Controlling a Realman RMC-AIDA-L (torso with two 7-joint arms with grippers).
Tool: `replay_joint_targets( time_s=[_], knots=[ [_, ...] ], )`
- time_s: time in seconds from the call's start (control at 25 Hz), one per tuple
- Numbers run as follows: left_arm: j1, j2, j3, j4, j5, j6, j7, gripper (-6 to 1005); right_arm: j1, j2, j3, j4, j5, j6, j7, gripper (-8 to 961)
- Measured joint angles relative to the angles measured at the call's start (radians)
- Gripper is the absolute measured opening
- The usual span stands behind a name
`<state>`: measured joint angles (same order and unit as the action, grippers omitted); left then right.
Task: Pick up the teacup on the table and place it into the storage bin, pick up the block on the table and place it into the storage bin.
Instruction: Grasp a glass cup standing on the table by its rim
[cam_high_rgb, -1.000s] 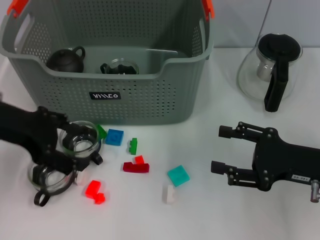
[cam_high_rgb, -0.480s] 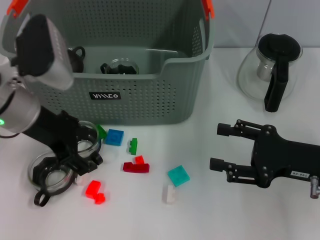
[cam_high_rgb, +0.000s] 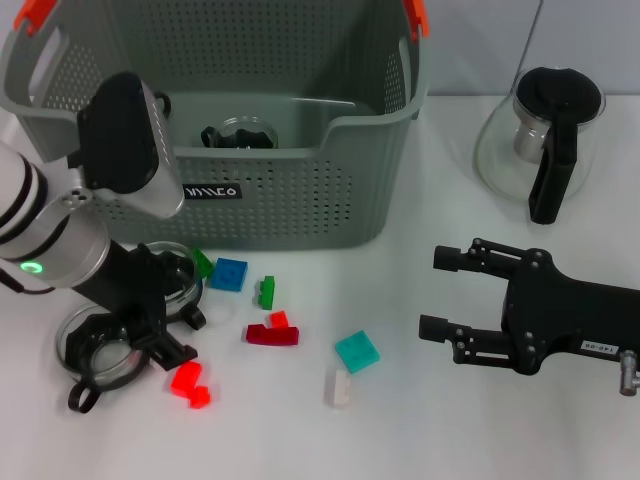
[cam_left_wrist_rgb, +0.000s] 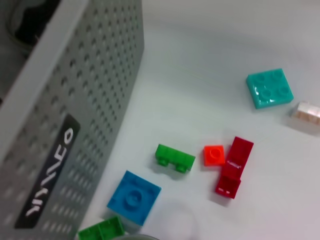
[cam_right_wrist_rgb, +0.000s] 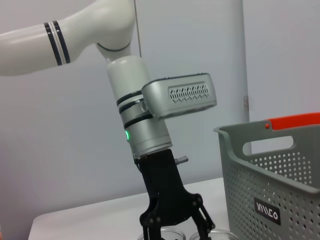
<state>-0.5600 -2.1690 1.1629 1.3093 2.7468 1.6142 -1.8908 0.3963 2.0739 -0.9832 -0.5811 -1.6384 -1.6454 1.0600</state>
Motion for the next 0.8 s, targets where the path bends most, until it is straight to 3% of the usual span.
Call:
replay_joint_targets(
  time_s=[0.44, 0.8],
  knots=[
    [-0.001, 0.0, 0.024, 0.022, 0.005, 0.154, -0.051, 901, 0.002, -0.003, 0.0, -0.009, 0.0, 0.001, 0.026, 821],
    [0.002, -0.006, 0.053, 0.009, -0.044, 0.055, -0.104, 880, 0.008, -0.003, 0.0, -0.005, 0.0, 0.01, 0.026, 820]
  ],
)
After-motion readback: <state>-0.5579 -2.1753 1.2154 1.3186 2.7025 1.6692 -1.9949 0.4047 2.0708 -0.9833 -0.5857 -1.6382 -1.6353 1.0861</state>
